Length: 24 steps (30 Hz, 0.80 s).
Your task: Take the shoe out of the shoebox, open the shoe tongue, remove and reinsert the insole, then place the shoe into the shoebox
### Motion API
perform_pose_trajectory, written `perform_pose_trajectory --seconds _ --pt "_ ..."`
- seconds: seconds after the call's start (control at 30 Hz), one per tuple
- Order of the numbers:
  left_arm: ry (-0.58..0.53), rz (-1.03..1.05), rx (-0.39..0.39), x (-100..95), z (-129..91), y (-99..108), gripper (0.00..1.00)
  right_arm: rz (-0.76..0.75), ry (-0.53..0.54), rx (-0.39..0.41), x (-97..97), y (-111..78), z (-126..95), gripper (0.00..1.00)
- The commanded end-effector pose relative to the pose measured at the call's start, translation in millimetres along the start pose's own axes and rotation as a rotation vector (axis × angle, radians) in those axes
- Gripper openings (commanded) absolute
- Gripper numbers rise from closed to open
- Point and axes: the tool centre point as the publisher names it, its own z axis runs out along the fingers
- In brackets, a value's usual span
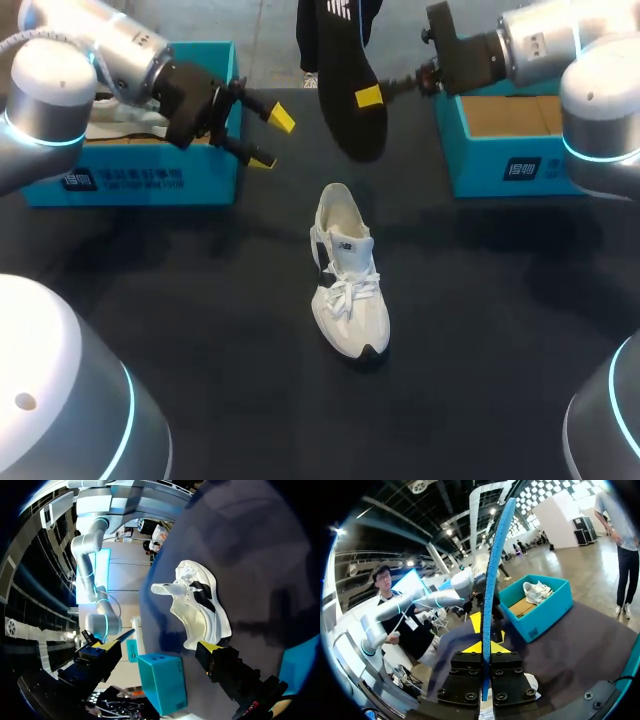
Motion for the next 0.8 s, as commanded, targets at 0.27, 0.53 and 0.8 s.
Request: perform_pose_trajectory --seconds 0.27,0.53,0.8 --pt "0.028 -0.033 0.001 14.6 5.4 -5.3 1.0 -0.012 0.008 -0.009 -19.8 -22.0 21.2 0.0" --pt "0.033 -0.067 -0.002 24.1 9.3 -13.3 1.0 0.0 0.026 -0.011 -34.5 -43.4 33.6 0.0" --pt "0.049 -0.092 -0.015 26.6 14.3 -19.5 1.0 0.02 0.044 -0.024 -44.6 -60.9 41.4 0.0"
